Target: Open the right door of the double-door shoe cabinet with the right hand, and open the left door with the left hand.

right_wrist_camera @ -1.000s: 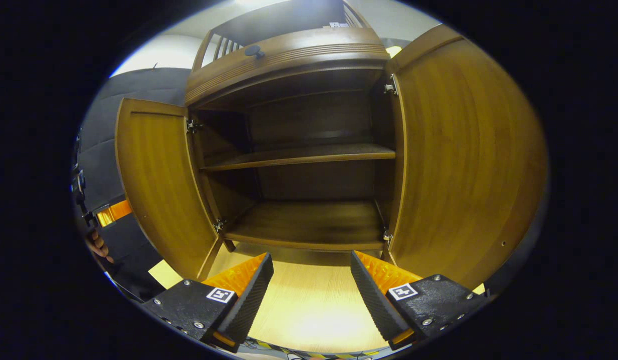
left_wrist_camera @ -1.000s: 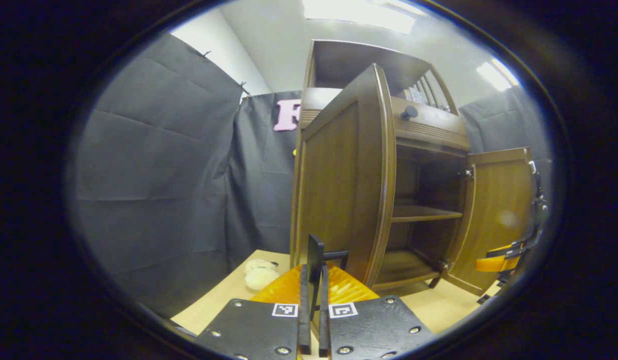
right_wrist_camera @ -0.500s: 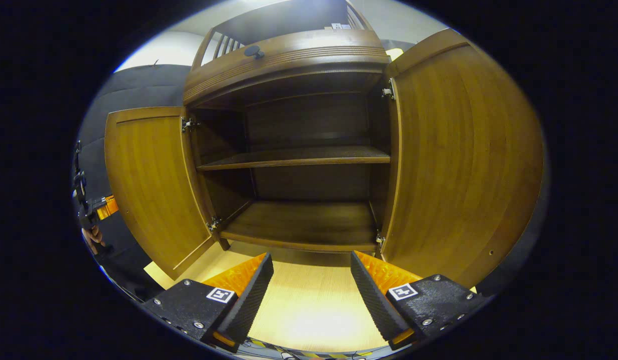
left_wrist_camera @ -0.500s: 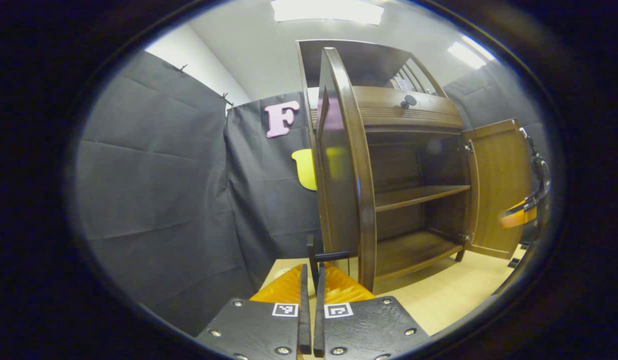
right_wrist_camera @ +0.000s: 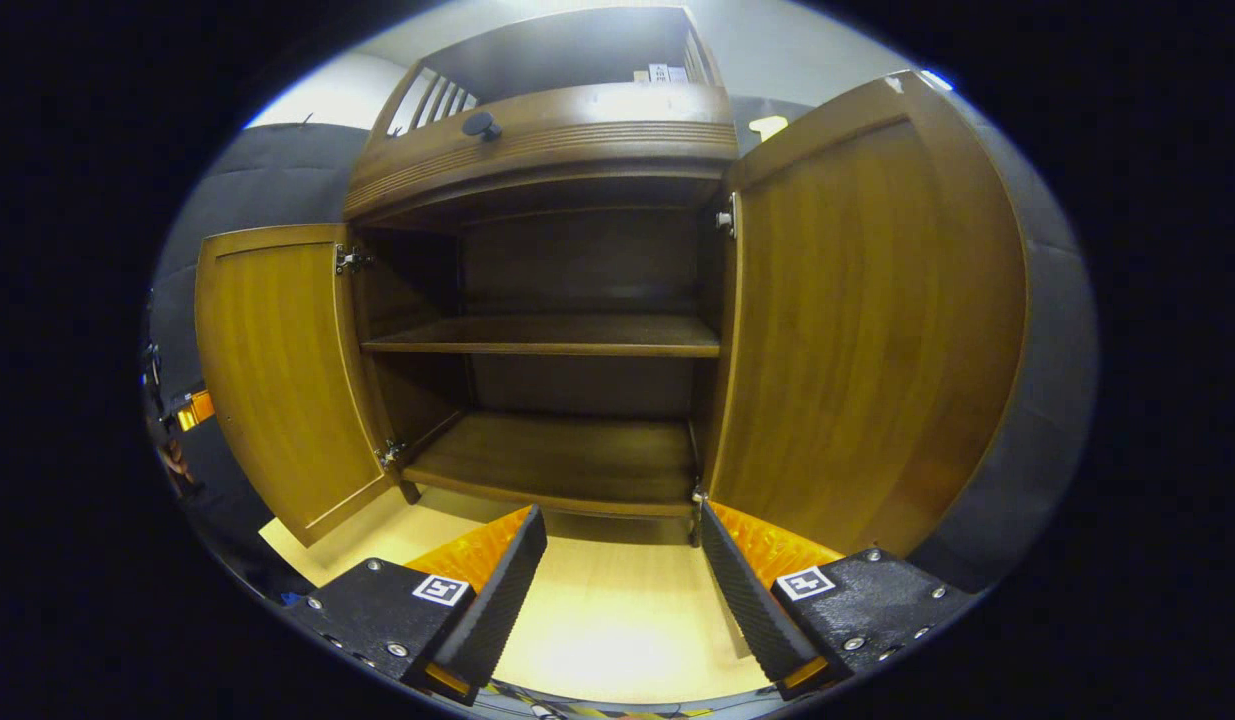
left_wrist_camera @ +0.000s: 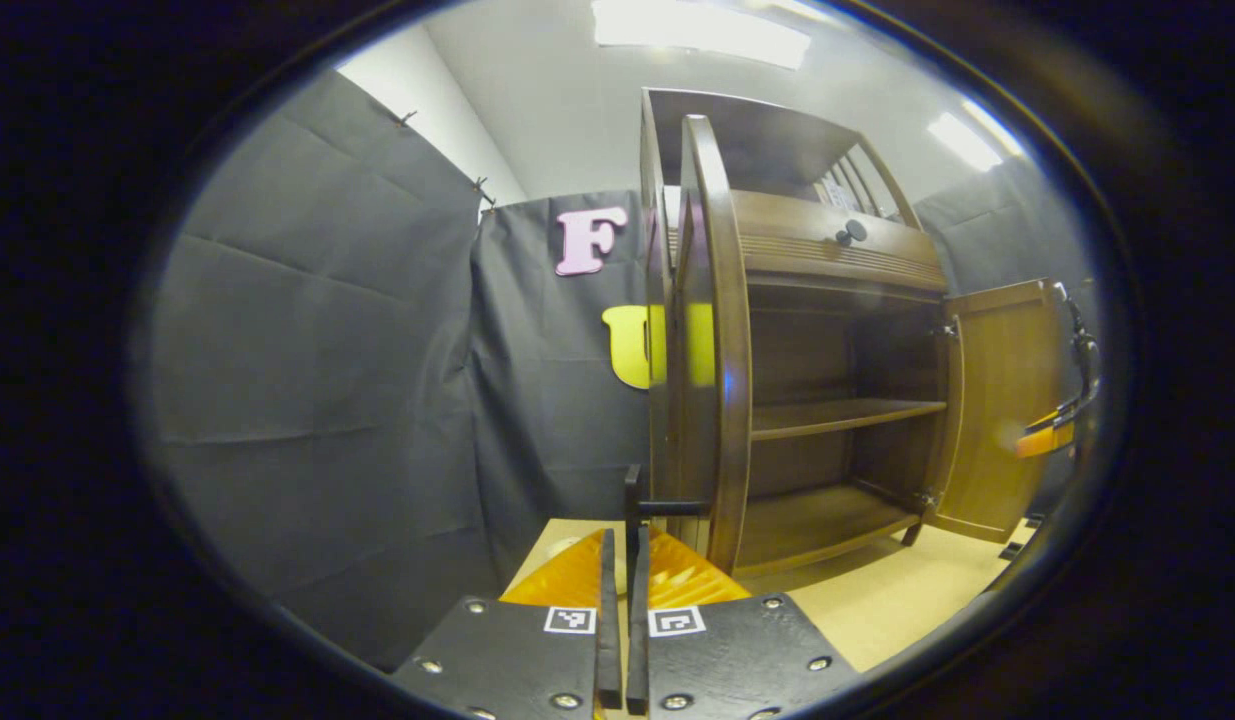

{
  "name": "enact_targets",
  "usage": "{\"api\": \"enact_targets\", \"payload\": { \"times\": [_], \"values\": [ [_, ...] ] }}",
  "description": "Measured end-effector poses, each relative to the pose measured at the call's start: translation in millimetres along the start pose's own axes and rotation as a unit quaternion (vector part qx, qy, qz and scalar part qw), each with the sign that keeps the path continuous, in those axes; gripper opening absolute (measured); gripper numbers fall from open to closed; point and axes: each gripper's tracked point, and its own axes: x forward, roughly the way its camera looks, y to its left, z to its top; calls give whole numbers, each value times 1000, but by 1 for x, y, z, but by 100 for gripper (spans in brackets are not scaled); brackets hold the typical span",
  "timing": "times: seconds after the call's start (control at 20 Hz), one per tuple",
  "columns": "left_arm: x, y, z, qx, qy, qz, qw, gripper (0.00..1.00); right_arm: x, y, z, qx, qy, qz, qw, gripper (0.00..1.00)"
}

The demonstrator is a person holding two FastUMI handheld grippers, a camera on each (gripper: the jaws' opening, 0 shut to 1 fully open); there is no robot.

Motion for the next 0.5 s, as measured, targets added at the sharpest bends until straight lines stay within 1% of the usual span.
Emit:
{"api": "enact_targets", "payload": {
  "times": [0.05, 0.1, 0.15, 0.2, 0.25, 0.3, 0.35, 0.4, 0.45, 0.5],
  "values": [
    [-2, 2, 3, 1, -5, 3, 1000, 7, -3, -4, 4, -1, -7, -1, 1000, 92],
    [-6, 2, 8, -3, -9, 4, 1000, 4, -7, -8, 7, 2, -13, -1, 1000, 92],
    [-9, 3, 9, -9, -12, 10, 1000, 4, -11, -10, 8, 7, -17, 1, 1000, 92],
    [-12, 4, 14, -14, -16, 19, 1000, 7, -17, -12, 7, 12, -20, 4, 1000, 92],
    [-15, 3, 18, -15, -17, 28, 999, 4, -25, -11, 5, 16, -23, 8, 1000, 92],
    [-21, 1, 24, -15, -22, 37, 999, 7, -33, -13, 1, 18, -24, 10, 999, 92],
    [-27, 0, 29, -15, -26, 44, 999, 6, -43, -15, -3, 21, -23, 9, 999, 92],
    [-31, -4, 35, -17, -30, 47, 998, 4, -52, -16, -3, 24, -26, 9, 999, 95],
    [-36, -8, 40, -18, -32, 50, 998, 7, -62, -18, 0, 28, -32, 9, 999, 99],
    [-41, -12, 43, -17, -34, 55, 998, 7, -71, -22, 5, 30, -40, 10, 999, 92]
  ]
}}
